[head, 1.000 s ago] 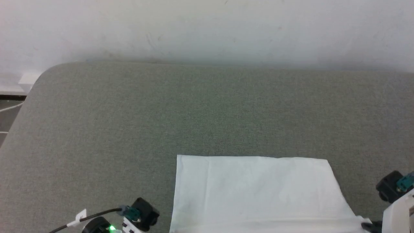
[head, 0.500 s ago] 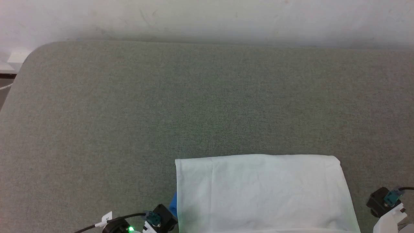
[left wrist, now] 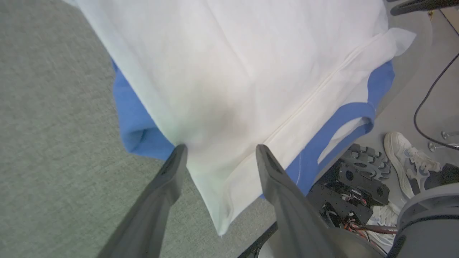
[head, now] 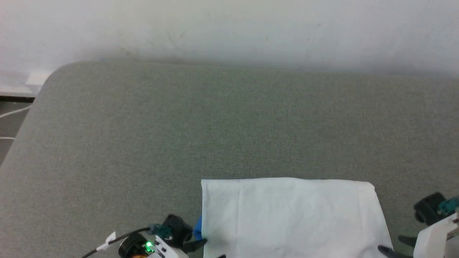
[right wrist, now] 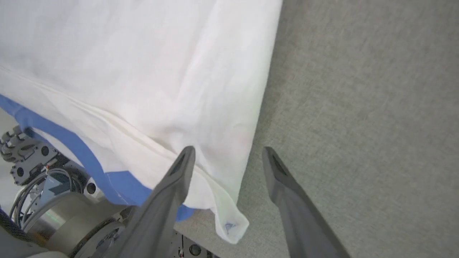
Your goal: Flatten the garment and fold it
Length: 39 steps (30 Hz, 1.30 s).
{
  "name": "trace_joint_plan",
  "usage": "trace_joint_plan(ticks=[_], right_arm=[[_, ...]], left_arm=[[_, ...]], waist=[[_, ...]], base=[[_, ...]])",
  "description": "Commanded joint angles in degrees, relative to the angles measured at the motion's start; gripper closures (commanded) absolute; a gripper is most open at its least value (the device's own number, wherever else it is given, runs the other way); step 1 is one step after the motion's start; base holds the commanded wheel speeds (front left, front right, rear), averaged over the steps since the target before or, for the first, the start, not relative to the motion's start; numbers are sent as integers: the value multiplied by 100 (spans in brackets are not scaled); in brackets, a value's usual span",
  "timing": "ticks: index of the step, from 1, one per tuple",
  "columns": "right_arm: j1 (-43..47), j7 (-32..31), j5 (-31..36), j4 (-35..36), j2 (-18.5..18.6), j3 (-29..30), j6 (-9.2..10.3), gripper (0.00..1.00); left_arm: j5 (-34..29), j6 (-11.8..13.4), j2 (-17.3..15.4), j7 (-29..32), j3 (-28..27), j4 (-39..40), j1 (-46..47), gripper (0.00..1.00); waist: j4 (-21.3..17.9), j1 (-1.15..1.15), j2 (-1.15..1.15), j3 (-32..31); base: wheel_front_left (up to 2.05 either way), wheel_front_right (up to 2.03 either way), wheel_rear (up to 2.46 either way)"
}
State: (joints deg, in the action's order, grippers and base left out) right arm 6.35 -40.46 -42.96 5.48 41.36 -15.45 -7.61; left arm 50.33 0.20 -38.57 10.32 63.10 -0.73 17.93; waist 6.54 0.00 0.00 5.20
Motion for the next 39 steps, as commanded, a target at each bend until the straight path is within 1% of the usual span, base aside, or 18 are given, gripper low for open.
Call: trace_joint_plan(ticks=[1, 5, 8, 11, 13, 15, 17, 18, 21, 23, 26, 28, 30, 33, 36, 39], right_arm=[[-85, 76, -104, 52, -90, 109, 12, 0], [-168, 374, -139, 288, -244, 525, 12, 0], [-219, 721, 51, 404, -454, 833, 12, 0], [-216, 1112, 356, 393, -819, 1116, 12, 0], [-153, 1332, 621, 300, -1103, 1293, 12, 0], [-73, 1534, 862, 189, -1425, 1458, 12, 0], [37, 1707, 1087, 36, -1781, 1648, 12, 0], [92, 1769, 1198, -33, -1947, 1719, 12, 0], [252, 1843, 1527, -252, -2418, 1911, 12, 0], [319, 1858, 1730, -436, -2698, 2091, 12, 0], [363, 1836, 1983, -722, -3087, 2422, 12, 0], [382, 1766, 2099, -868, -3284, 2535, 12, 0], [396, 1665, 2120, -962, -3403, 2511, 12, 0], [413, 1511, 2062, -1113, -3453, 2417, 12, 0], [407, 1382, 2047, -1269, -3439, 2330, 12, 0], [371, 1270, 1930, -1364, -3404, 2087, 12, 0]], left_arm=[[100, 41, -6, -132, -126, 93, -57, 0], [236, 237, -161, -650, -584, 331, -72, 0], [319, 542, -186, -1260, -1069, 376, -106, 0], [214, 879, -177, -1961, -1471, 285, -174, 0], [201, 1101, -78, -2327, -1765, 183, -288, 0], [118, 1291, 79, -2488, -2118, 102, -435, 0], [-118, 1453, 334, -2524, -2660, 118, -623, 0], [-332, 1477, 494, -2527, -2988, 190, -750, 0], [-1076, 1418, 984, -2529, -3935, 434, -1278, 0], [-1507, 1300, 1325, -2530, -4563, 568, -1667, 0], [-2163, 1035, 1758, -2531, -5223, 646, -2115, 0], [-2427, 818, 2067, -2531, -5573, 662, -2297, 0], [-2654, 567, 2321, -2531, -5829, 634, -2399, 0], [-2997, 245, 2565, -2531, -6052, 510, -2448, 0], [-3213, -16, 2809, -2531, -6257, 440, -2394, 0], [-3480, -237, 2949, -2531, -6353, 337, -2331, 0]], waist=[[62, 0, 0, -275], [64, 0, 0, -462], [52, 0, 0, -511], [30, 0, 0, -518], [15, 0, 0, -494], [12, 0, 0, -467], [22, 0, 0, -437], [28, 0, 0, -420], [25, 0, 0, -374], [26, 0, 0, -343], [55, 0, 0, -300], [81, 0, 0, -275], [108, 0, 0, -246], [145, 0, 0, -194], [198, 0, 0, -125], [239, 0, 0, -22]], base=[[0, 0, 0], [0, 0, 0], [0, 0, 0], [0, 0, 0], [0, 0, 0], [0, 0, 0], [0, 0, 0], [0, 0, 0], [0, 0, 0], [0, 0, 0], [0, 0, 0], [0, 0, 0], [0, 0, 0], [0, 0, 0], [0, 0, 0], [0, 0, 0]])
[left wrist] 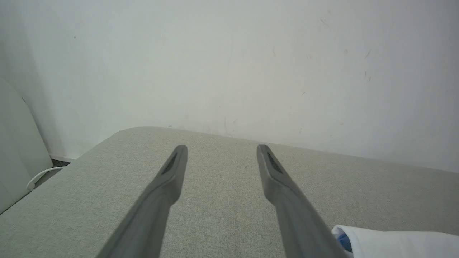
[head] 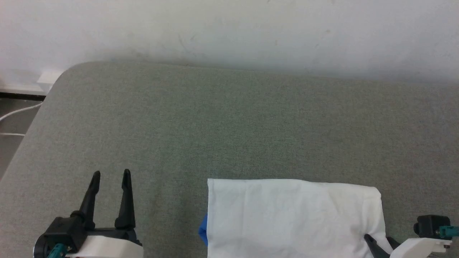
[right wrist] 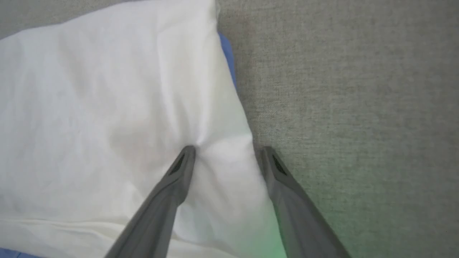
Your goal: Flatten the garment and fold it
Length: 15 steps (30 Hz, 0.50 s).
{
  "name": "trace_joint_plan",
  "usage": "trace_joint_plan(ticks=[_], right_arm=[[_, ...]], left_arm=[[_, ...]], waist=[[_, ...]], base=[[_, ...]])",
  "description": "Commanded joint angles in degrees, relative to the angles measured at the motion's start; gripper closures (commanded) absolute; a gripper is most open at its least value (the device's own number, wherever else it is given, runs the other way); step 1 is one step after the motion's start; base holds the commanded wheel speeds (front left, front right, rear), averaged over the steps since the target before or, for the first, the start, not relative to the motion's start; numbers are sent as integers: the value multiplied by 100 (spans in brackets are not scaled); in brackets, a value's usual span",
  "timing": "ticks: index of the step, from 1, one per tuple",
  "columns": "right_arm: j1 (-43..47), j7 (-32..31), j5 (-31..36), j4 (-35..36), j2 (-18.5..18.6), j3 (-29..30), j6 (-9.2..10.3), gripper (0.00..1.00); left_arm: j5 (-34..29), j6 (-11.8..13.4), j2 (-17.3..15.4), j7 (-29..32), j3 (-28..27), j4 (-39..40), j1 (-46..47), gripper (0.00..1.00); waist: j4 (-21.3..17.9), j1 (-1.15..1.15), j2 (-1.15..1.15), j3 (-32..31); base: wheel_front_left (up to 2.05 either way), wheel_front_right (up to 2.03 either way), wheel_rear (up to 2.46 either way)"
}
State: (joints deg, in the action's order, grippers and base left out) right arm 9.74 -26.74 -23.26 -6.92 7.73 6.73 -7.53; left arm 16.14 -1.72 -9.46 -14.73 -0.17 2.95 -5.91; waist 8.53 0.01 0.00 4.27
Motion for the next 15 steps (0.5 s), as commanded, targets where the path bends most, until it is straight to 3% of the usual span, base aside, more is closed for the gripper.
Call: trace_joint_plan(ticks=[1, 5, 6, 7, 10, 15], right_arm=[[23, -135, -85, -150, -17, -239, 4, 0], [-6, -205, -269, -259, 36, -515, 4, 0], [-13, -218, -324, -302, 68, -600, 4, 66], [-20, -215, -366, -346, 102, -669, 4, 100], [-59, -134, -496, -418, 198, -845, 4, 100], [-224, 262, -506, -487, 364, -631, 4, 100]], left_arm=[[-134, -104, 86, -27, -38, -73, 76, 0], [-296, -239, 215, -27, -89, -161, 153, 0], [-341, -273, 250, -27, -104, -187, 167, 0], [-385, -303, 281, -27, -116, -210, 178, 0], [-489, -375, 357, -27, -154, -261, 202, 0], [-590, -450, 444, -27, -227, -311, 190, 0]], waist=[[52, -1, 0, 108], [81, -1, 0, 187], [87, -1, 0, 201], [92, -1, 0, 215], [97, -1, 0, 232], [47, -1, 0, 164]], base=[[0, 0, 0], [0, 0, 0], [0, 0, 0], [0, 0, 0], [0, 0, 0], [0, 0, 0]])
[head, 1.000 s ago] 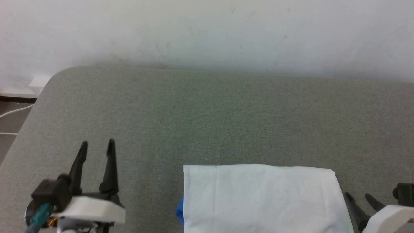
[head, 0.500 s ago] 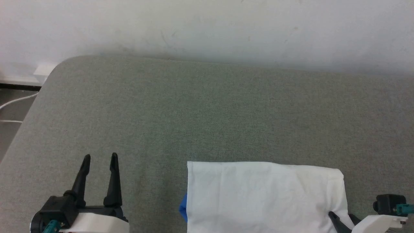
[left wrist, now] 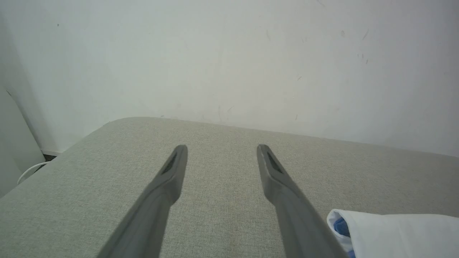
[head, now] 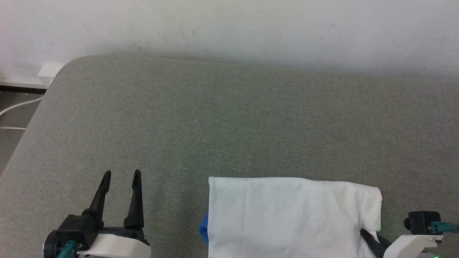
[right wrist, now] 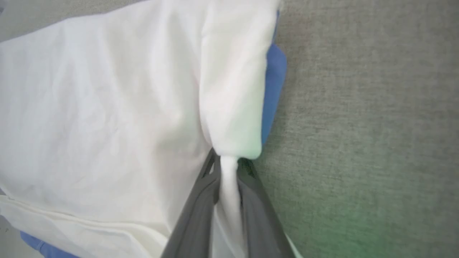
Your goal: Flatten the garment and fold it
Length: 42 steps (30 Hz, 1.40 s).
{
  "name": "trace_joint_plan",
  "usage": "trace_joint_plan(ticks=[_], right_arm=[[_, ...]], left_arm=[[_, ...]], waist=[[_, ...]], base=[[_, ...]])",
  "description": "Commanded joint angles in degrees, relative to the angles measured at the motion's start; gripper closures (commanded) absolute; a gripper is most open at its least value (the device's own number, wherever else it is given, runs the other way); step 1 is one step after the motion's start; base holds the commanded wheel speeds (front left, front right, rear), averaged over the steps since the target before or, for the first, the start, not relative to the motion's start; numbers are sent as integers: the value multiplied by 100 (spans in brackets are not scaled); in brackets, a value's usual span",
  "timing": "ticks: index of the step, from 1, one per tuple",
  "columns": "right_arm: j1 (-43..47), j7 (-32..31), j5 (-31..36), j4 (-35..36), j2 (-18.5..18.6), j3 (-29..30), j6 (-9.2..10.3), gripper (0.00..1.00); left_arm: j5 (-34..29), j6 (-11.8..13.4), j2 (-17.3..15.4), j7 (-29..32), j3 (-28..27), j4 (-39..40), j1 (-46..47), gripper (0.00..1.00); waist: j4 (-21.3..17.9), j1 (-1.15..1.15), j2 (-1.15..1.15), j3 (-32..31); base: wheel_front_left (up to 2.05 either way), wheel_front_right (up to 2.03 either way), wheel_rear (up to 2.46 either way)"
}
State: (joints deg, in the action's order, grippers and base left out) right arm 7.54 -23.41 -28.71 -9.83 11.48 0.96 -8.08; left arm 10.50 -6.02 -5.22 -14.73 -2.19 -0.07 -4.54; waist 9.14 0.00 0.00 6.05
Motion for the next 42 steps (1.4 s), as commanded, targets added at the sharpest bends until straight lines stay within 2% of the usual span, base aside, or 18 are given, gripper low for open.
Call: trace_joint_plan(ticks=[1, 6, 11, 17, 24, 34, 42], right_arm=[[-44, 4, 54, -201, 20, 41, 59, 100], [-227, 263, 158, -275, 148, 700, 59, 100], [-377, 319, 548, -472, 252, 1570, 59, 100], [-410, 235, 764, -389, 254, 1901, 59, 100], [-110, -6, 806, 411, 114, 1610, 59, 100], [299, -717, 625, 1833, 21, 581, 59, 100], [67, -944, 425, 2185, -176, -289, 59, 100]], left_arm=[[-37, -31, 32, -27, -36, -17, 46, 0], [-85, -78, 79, -27, -47, -49, 19, 0], [-98, -107, 114, -27, -30, -72, 15, 0], [-105, -126, 142, -27, -30, -111, 8, 0], [-104, -137, 166, -27, -56, -155, -79, 0], [-105, -144, 191, -27, -50, -178, -140, 0], [-85, -146, 201, -27, -11, -197, -153, 0]], waist=[[-27, 0, 0, -26], [-109, 0, 0, -95], [-173, 0, 0, -118], [-234, 0, 0, -154], [-290, 0, 0, -298], [-294, 0, 0, -442], [-128, 0, 0, -498]], base=[[0, 0, 0], [0, 0, 0], [0, 0, 0], [0, 0, 0], [0, 0, 0], [0, 0, 0], [0, 0, 0]])
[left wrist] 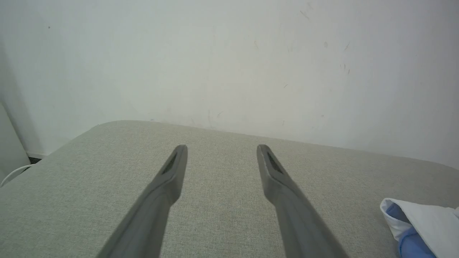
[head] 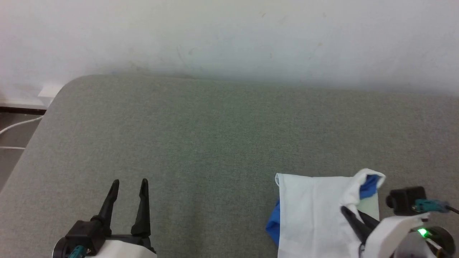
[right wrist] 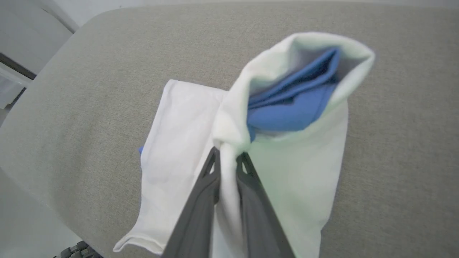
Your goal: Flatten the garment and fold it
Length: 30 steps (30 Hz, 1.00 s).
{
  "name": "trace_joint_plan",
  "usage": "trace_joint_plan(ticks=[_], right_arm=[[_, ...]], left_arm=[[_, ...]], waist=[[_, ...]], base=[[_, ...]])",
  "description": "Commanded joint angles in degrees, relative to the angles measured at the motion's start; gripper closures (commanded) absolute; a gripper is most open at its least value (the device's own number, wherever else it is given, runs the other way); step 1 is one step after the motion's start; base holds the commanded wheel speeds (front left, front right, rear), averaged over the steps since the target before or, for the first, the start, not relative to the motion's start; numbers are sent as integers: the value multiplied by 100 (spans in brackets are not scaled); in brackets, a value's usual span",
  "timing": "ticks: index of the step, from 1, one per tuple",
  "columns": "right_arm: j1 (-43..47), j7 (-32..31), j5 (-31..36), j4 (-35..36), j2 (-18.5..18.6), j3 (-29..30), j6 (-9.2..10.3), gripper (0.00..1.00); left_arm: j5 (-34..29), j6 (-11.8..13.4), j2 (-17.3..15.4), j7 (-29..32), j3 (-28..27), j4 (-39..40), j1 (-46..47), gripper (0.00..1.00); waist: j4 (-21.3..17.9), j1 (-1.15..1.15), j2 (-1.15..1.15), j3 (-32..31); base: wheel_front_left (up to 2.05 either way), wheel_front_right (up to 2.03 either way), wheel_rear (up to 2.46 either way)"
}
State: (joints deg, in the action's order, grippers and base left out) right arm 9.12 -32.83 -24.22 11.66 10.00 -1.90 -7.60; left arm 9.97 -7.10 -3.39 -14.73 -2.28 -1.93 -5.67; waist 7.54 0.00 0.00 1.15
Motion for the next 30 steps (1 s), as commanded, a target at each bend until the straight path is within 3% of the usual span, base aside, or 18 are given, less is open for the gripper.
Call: trace_joint_plan(ticks=[1, 11, 23, 24, 25, 30], right_arm=[[-154, -5, -39, 20, -67, -113, 11, 100], [-786, 172, 132, -855, -119, -1101, 11, 100], [-1326, 660, 239, -2267, -265, -1493, 11, 100], [-1369, 703, 259, -2353, -265, -1538, 11, 59], [-1413, 765, 282, -2432, -266, -1566, 11, 0], [-1593, 1036, 171, -2614, -304, -1935, 11, 0]], left_arm=[[-30, -37, 15, -27, 7, -12, -39, 0], [7, -38, -49, -27, 132, -72, 23, 0], [66, -38, -86, -27, 263, -165, 94, 0], [72, -38, -89, -27, 268, -167, 106, 0], [78, -38, -90, -27, 272, -169, 120, 0], [97, -38, -90, -27, 280, -214, 172, 0]], waist=[[66, 0, 0, -4], [375, 0, 0, 25], [583, 0, 0, 196], [588, 0, 0, 222], [592, 0, 0, 245], [565, 0, 0, 275]], base=[[0, 0, 0], [0, 0, 0], [0, 0, 0], [0, 0, 0], [0, 0, 0], [0, 0, 0]])
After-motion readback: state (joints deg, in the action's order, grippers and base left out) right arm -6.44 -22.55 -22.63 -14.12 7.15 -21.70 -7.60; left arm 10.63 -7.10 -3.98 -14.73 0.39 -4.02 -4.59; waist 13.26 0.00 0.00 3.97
